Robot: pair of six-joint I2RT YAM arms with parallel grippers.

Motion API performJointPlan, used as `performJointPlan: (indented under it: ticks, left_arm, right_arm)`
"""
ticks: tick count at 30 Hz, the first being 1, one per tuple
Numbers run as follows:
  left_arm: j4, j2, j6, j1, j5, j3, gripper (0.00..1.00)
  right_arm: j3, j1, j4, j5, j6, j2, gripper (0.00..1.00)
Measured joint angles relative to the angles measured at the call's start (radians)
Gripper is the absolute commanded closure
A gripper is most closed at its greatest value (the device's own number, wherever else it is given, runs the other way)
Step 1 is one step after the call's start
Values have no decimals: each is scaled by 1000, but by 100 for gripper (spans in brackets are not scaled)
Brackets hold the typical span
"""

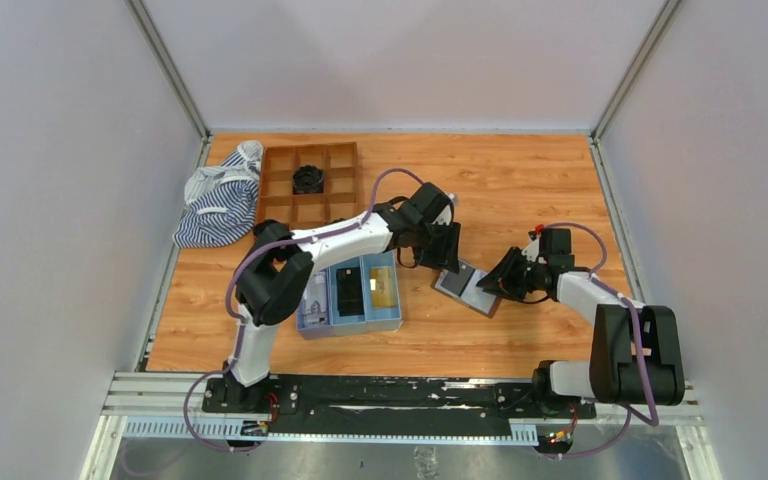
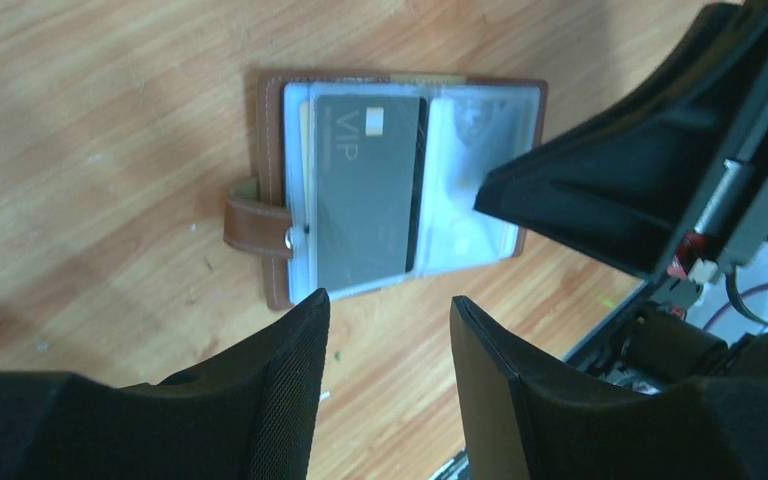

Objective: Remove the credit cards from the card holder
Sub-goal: Remove the credit card from the card holder.

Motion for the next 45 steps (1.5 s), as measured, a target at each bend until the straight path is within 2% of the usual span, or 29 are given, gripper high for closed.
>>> performJointPlan:
  ticks: [5, 17, 21, 26, 29, 36, 45]
  left_arm:
    - [32, 83, 3, 13, 20, 51, 50]
    - [74, 172, 2, 24, 60, 54, 56]
    - [74, 178, 2, 24, 56, 56, 66]
    - [66, 192, -1, 30, 52, 61, 87]
    - [60, 198, -1, 37, 54, 63, 100]
    - [47, 208, -1, 40, 61, 77, 100]
    - [37, 214, -7, 51, 68, 83, 100]
  right_arm:
    - [0, 0, 5, -9, 20, 3, 69]
    - [5, 57, 103, -46, 103, 70, 69]
    - [5, 60, 136, -48, 123, 92, 69]
    - [5, 60, 188, -54, 145, 136, 72]
    - [0, 60, 208, -52, 156, 149, 81]
    - [-55, 60, 294, -43, 203, 142, 99]
    - [-92, 59, 350, -40, 237, 125, 100]
